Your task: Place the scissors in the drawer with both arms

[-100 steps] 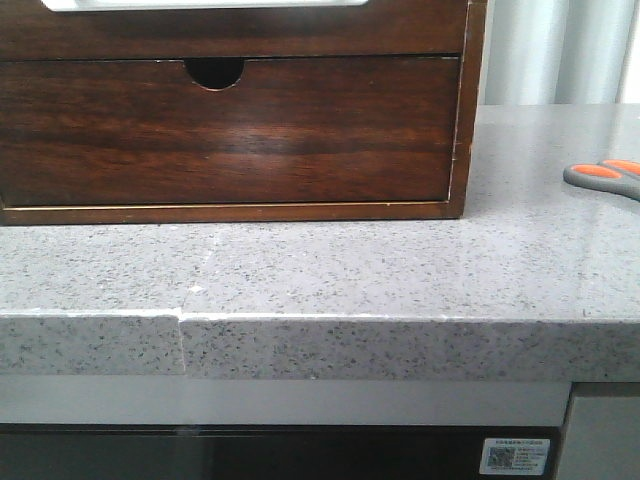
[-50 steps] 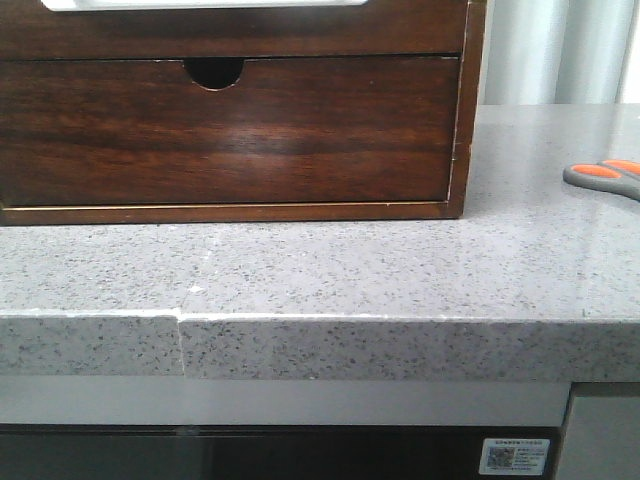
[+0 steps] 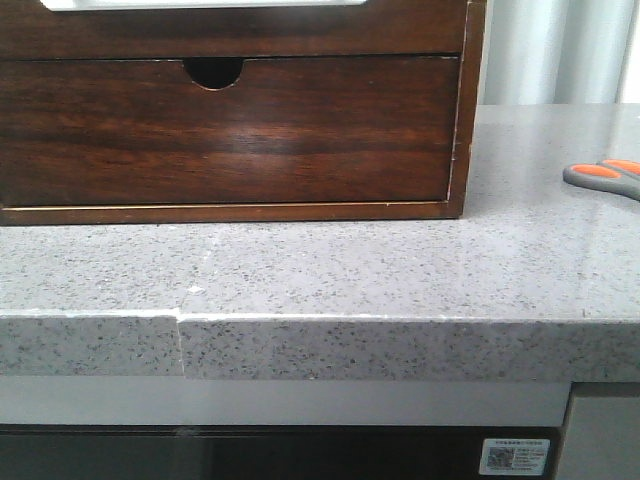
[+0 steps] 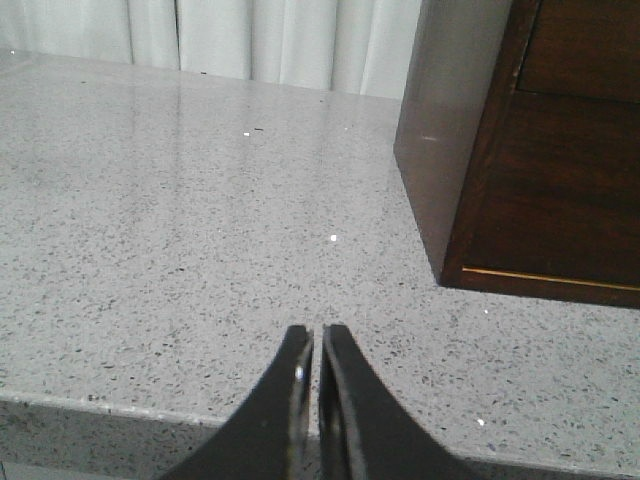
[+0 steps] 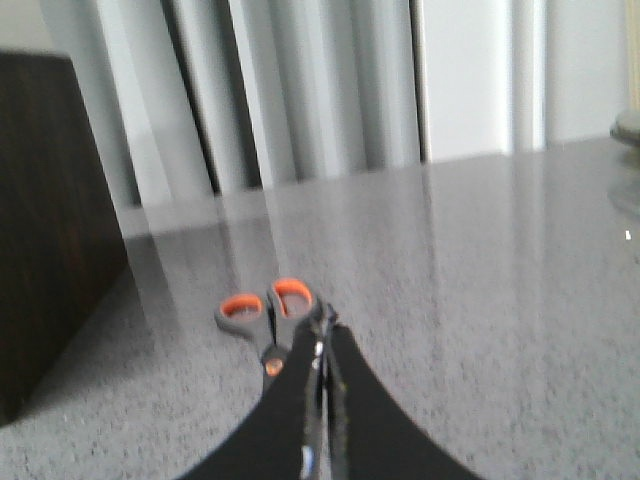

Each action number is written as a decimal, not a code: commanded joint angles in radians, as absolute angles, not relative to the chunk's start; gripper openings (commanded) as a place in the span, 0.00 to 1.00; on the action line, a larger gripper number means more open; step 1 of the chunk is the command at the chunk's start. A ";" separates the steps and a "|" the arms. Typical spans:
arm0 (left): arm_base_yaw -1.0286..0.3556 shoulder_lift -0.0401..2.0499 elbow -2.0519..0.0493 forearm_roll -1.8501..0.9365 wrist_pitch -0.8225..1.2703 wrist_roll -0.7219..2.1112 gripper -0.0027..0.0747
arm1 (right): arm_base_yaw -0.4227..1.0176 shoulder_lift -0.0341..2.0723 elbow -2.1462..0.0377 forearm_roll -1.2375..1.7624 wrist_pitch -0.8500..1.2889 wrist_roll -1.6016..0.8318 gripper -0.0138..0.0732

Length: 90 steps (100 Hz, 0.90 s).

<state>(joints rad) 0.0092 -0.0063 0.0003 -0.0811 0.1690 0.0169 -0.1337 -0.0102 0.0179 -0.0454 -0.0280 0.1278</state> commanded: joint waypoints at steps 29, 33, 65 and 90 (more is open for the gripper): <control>0.012 -0.037 0.002 -0.119 0.062 0.007 0.01 | -0.138 -0.029 0.011 -0.042 -0.035 0.122 0.09; 0.010 -0.035 -0.022 -0.120 0.083 0.007 0.01 | -0.136 -0.029 -0.008 -0.040 0.000 0.122 0.09; 0.010 0.069 -0.260 -0.108 0.174 0.120 0.01 | -0.106 0.182 -0.255 0.043 0.328 0.122 0.09; 0.010 0.149 -0.267 -0.118 0.011 0.120 0.20 | -0.106 0.270 -0.286 0.104 0.323 0.122 0.09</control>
